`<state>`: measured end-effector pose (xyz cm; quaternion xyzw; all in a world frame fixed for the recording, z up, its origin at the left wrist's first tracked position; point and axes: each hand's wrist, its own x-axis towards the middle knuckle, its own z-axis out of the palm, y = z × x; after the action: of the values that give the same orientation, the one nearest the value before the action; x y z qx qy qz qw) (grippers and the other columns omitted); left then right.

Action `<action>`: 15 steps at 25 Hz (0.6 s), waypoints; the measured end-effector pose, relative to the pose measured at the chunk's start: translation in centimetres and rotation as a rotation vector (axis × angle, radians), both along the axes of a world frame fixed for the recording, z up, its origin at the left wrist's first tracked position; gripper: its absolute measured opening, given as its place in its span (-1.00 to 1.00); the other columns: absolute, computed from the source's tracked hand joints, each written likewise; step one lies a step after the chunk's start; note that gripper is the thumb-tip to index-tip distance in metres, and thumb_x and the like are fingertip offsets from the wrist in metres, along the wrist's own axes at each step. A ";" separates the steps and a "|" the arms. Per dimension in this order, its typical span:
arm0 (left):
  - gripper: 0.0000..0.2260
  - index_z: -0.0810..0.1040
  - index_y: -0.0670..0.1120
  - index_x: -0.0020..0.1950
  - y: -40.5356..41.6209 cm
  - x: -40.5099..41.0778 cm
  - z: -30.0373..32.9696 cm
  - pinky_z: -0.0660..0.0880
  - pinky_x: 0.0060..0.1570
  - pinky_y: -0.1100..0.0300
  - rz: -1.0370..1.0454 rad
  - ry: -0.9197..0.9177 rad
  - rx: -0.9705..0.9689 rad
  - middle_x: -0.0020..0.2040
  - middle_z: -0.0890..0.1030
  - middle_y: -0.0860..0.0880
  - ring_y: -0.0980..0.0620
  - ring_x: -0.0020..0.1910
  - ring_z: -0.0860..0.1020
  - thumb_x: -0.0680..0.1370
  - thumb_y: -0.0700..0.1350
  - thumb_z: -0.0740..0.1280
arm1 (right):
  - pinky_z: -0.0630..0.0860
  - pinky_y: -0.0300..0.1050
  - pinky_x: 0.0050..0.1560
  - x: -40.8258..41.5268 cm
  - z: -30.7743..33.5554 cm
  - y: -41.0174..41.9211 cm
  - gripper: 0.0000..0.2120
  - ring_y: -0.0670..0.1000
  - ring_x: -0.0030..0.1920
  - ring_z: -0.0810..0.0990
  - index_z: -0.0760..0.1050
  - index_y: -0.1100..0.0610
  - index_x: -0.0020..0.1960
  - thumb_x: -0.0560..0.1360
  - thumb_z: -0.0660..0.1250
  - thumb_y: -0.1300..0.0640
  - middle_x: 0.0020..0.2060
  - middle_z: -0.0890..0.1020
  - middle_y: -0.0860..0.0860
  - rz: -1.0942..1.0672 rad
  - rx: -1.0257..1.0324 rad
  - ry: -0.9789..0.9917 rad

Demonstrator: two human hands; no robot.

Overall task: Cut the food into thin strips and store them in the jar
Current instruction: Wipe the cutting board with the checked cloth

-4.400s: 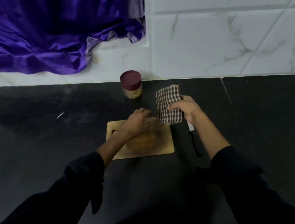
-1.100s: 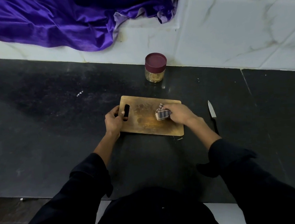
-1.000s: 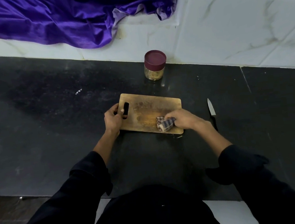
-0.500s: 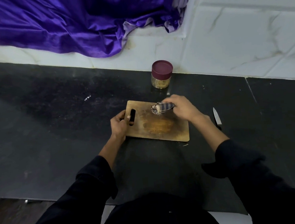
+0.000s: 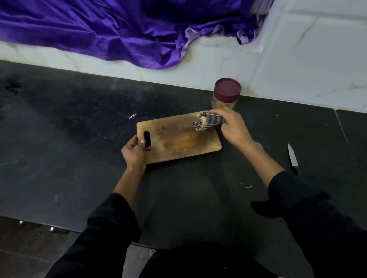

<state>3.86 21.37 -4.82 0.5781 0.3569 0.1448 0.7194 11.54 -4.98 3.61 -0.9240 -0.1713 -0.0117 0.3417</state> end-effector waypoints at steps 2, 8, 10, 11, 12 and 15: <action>-0.84 0.61 -0.15 0.04 0.4 0.4 -0.6 0.57 -0.26 0.27 0.024 0.036 0.033 -0.02 0.64 -0.09 0.09 -0.20 0.61 0.58 -0.29 0.25 | 0.43 -0.06 0.08 0.9 -1.0 1.0 -0.45 0.12 0.16 0.56 0.61 0.13 0.22 0.40 0.13 0.52 0.12 0.63 0.12 0.032 -0.069 0.018; -0.82 0.62 -0.12 0.04 -0.6 0.9 -0.4 0.53 -0.27 0.31 0.126 0.102 0.120 -0.03 0.66 -0.08 0.12 -0.31 0.60 0.58 -0.25 0.24 | 0.40 0.14 0.32 0.9 -4.1 6.2 -0.39 0.11 0.35 0.48 0.56 -0.04 0.31 0.44 0.17 0.47 0.34 0.55 0.03 0.245 -0.313 0.097; -0.82 0.61 -0.12 0.09 -1.0 0.8 -0.1 0.53 -0.30 0.35 0.153 0.110 0.135 -0.02 0.65 -0.05 0.11 -0.29 0.61 0.59 -0.25 0.24 | 0.36 0.03 0.37 -0.7 -5.1 5.4 -0.35 0.07 0.38 0.46 0.59 -0.03 0.29 0.39 0.17 0.52 0.34 0.55 0.02 0.355 -0.345 0.100; -0.81 0.60 -0.12 0.13 -1.1 0.8 -0.1 0.52 -0.30 0.36 0.160 0.116 0.139 -0.02 0.64 -0.02 0.10 -0.27 0.62 0.59 -0.25 0.24 | 0.34 -0.03 0.39 -1.3 -5.4 4.2 -0.35 0.05 0.37 0.47 0.63 -0.01 0.25 0.36 0.17 0.54 0.32 0.57 0.03 0.388 -0.346 0.107; -0.80 0.58 -0.13 0.16 -1.2 0.8 0.1 0.52 -0.29 0.37 0.164 0.130 0.149 -0.01 0.63 -0.01 0.09 -0.24 0.62 0.59 -0.25 0.25 | 0.35 -0.05 0.39 -1.7 -5.5 2.6 -0.36 0.04 0.36 0.48 0.66 0.01 0.20 0.33 0.17 0.55 0.29 0.59 0.02 0.406 -0.346 0.119; -0.85 0.58 -0.18 0.06 -1.2 1.1 0.4 0.57 -0.10 0.18 0.166 0.236 0.305 -0.04 0.58 -0.06 0.02 -0.13 0.58 0.54 -0.29 0.26 | 0.44 0.01 0.27 -1.7 -4.2 -2.2 -0.37 0.06 0.26 0.55 0.69 0.04 0.11 0.30 0.13 0.55 0.19 0.65 0.04 0.322 -0.286 0.215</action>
<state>4.97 20.14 -4.46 0.6619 0.4592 0.1872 0.5621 9.88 -7.18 -0.61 -0.9197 -0.2789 0.1656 0.2210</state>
